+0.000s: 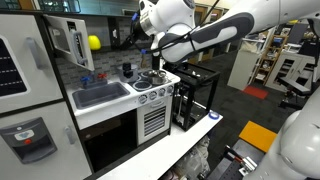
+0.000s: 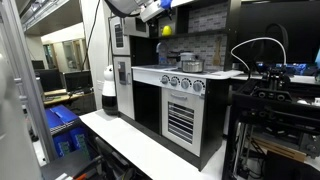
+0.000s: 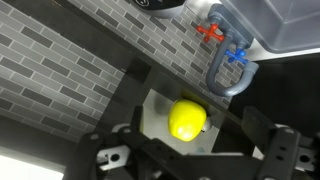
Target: Open the oven door and remove the yellow object.
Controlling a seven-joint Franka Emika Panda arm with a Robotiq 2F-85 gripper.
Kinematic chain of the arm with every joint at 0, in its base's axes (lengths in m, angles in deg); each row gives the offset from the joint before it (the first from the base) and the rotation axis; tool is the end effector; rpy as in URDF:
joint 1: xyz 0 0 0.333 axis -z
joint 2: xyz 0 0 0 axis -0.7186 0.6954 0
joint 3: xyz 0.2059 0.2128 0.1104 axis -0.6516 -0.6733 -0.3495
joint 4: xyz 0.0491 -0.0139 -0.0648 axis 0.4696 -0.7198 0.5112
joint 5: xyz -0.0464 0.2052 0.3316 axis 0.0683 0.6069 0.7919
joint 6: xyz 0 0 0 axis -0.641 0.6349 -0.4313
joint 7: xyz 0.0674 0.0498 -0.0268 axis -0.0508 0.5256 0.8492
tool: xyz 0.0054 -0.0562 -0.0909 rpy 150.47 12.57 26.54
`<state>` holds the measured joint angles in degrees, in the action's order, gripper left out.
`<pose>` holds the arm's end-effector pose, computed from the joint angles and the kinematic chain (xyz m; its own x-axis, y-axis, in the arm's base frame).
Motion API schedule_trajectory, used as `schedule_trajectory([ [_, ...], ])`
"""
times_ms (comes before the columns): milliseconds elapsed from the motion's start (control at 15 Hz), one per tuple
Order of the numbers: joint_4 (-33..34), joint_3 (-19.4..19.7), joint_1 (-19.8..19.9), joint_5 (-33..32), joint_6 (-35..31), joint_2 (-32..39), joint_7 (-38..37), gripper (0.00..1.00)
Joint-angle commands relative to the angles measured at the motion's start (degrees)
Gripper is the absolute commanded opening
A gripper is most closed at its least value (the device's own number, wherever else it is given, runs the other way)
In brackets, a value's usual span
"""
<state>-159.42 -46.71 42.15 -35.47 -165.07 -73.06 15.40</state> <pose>0.5461 0.2073 0.5991 0.2740 0.5885 0.7607 0.4438 -0.7791 0.4428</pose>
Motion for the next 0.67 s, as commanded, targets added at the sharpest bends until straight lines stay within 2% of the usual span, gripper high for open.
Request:
schedule_trajectory([
  [0, 0.0, 0.0, 0.0, 0.0, 0.0, 0.0, 0.0, 1.00],
  [200, 0.8, 0.8, -0.3, 2.4, -1.2, 1.7, 2.6, 1.00],
  [267, 1.4, 2.2, -1.7, 3.1, -1.6, 2.5, 3.8, 1.00],
  [600, 4.8, 2.7, -2.8, 3.9, -2.9, 6.6, 7.1, 1.00],
])
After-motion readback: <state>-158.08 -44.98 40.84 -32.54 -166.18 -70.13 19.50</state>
